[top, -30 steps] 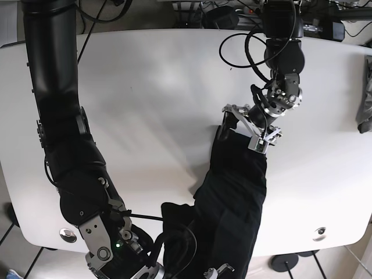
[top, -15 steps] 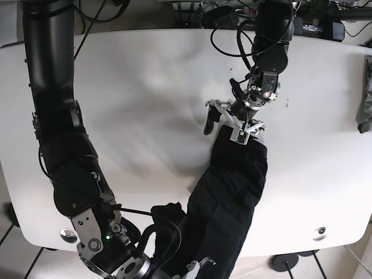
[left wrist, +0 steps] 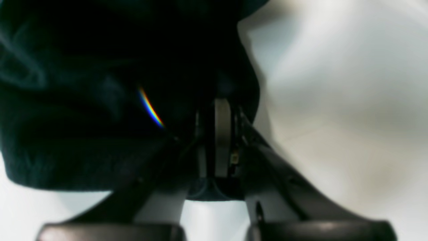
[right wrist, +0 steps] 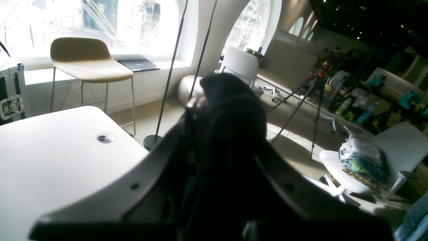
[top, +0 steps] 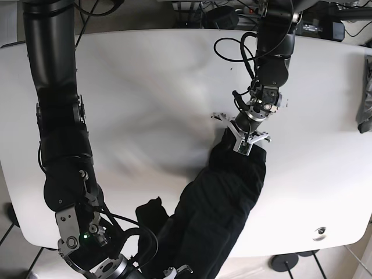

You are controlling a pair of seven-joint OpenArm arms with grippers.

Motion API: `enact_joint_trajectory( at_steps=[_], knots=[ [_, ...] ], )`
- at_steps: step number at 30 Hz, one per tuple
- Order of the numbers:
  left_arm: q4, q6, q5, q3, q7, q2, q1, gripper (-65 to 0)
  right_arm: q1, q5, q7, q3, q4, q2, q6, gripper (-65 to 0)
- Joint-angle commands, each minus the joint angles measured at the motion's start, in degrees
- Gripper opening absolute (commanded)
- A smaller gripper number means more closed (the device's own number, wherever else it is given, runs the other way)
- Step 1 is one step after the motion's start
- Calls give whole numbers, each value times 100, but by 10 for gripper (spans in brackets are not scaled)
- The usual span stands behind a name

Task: Fold the T-shirt properly
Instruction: 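Grasp the black shirt's other edge with the left gripper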

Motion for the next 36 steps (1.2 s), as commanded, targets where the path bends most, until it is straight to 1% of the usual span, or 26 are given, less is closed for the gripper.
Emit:
enact_joint_trajectory(
  at_steps=[1,2,4,6,9,12,14,15,18,22,23,24,25,28,30,31,32,34,35,36],
  knots=[
    [448,-95,-20,-71,420,-19,154,-650,238,3,214,78,63,34,-13,-629],
    [799,-280,-108,-150,429,-19,260,-650,229,3,214,166,63,130,-22,-629],
    [1274,-465,-134,-308,447,7,304,-650,229,3,214,307,55,227,-22,-629],
    [1758,-517,-152,-440,719,16,392,-650,246,3,214,421,11,376,-22,-629],
    [2575,-790,-196,-660,1018,25,418,-650,282,3,241,623,-218,535,13,-629],
    [3024,-869,-583,-985,1229,16,374,-650,361,-6,267,711,-499,596,22,-629],
    [3314,-869,-837,-1135,1484,-11,216,-650,405,-6,381,711,-666,702,22,-629],
    [3489,-869,-987,-1196,1721,-19,66,-650,414,-6,495,702,-780,781,22,-629],
    [3859,-869,-1198,-1407,2108,-19,-180,-650,449,-6,539,702,-939,825,22,-629],
    [3894,-869,-1251,-1864,2504,-19,-901,-650,563,-6,548,711,-1246,834,22,-629],
    [3885,-869,-1286,-1996,2609,-19,-1129,-650,581,-6,575,711,-1317,895,22,-629],
    [3797,-869,-1312,-2128,2759,-28,-1472,-650,589,-6,733,711,-1449,992,22,-629],
    [3674,-869,-1312,-2155,2838,-63,-1709,-650,633,-6,830,711,-1563,1018,22,-629],
    [3296,-869,-1321,-2146,2899,-433,-2246,-650,730,-6,917,711,-1791,1036,22,-629],
    [3164,-931,-1330,-2128,2899,-433,-2316,-650,748,-6,917,702,-1783,1036,22,-629],
    [3147,-1045,-1330,-2005,2899,-433,-2298,-639,748,-6,917,693,-1774,1036,22,-629],
    [3147,-1133,-1321,-1812,2899,-433,-2281,-590,748,-6,917,693,-1774,1036,22,-629],
    [3182,-1186,-1321,-1416,2873,-433,-1920,-453,730,-6,917,685,-1774,1036,22,-629],
    [3278,-1186,-1321,-1188,2794,-424,-1604,-344,730,-6,909,685,-1765,1036,22,-629],
    [3358,-1186,-1312,-1056,2697,-380,-1402,-286,730,-6,909,685,-1765,1036,22,-629]
  ],
)
